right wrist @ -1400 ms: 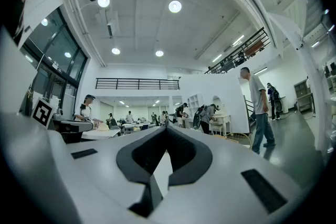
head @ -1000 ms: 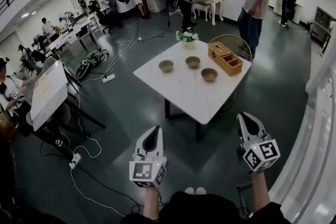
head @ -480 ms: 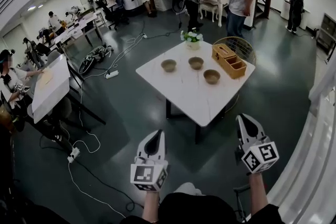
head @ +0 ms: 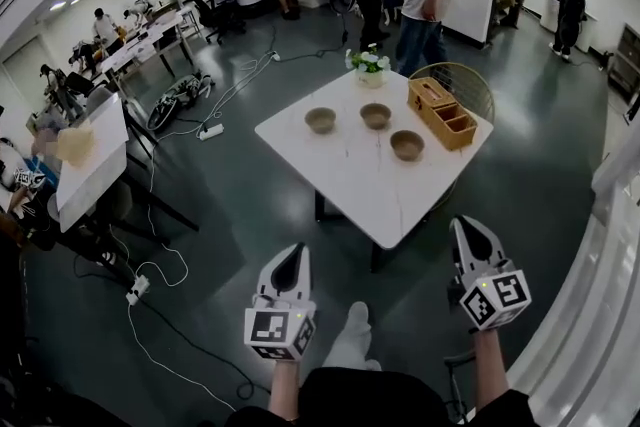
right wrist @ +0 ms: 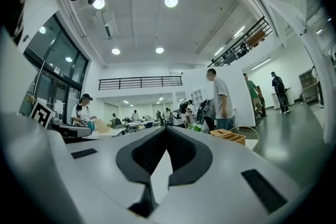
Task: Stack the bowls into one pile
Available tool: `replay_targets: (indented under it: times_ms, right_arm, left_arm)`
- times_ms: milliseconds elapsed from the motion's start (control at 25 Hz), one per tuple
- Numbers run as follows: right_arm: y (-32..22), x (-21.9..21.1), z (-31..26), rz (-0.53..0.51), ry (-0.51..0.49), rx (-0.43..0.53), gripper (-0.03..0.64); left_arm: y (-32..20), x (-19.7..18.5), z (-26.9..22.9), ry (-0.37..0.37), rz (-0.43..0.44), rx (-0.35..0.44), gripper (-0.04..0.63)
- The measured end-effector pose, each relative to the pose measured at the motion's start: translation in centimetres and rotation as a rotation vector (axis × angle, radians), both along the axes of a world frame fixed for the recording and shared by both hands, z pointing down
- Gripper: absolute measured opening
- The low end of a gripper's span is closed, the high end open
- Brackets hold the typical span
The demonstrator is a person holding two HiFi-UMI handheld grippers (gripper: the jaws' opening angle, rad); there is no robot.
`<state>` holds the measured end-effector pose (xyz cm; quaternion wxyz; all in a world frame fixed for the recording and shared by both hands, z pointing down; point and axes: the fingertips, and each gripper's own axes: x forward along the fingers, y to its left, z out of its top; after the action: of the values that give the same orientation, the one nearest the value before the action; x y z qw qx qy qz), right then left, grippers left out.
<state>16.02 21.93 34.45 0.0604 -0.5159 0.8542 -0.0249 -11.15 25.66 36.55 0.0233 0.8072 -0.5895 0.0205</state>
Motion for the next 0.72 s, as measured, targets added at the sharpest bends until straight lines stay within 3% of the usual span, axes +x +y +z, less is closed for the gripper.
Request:
replay_targets:
  times_ms: [280,720]
  right_arm:
    - [-6.6,-0.7,1.1,0.02,0.014,-0.024,0.012]
    - [-16.6,-0.3,1.5,0.079,0.019,-0.064,0.012]
  left_arm:
    - [-8.0,-1.0,0.5,0.027,0.014,0.005,0.014]
    - [-20.6,0.2,0.4,0.048,0.113,-0.007,0.014]
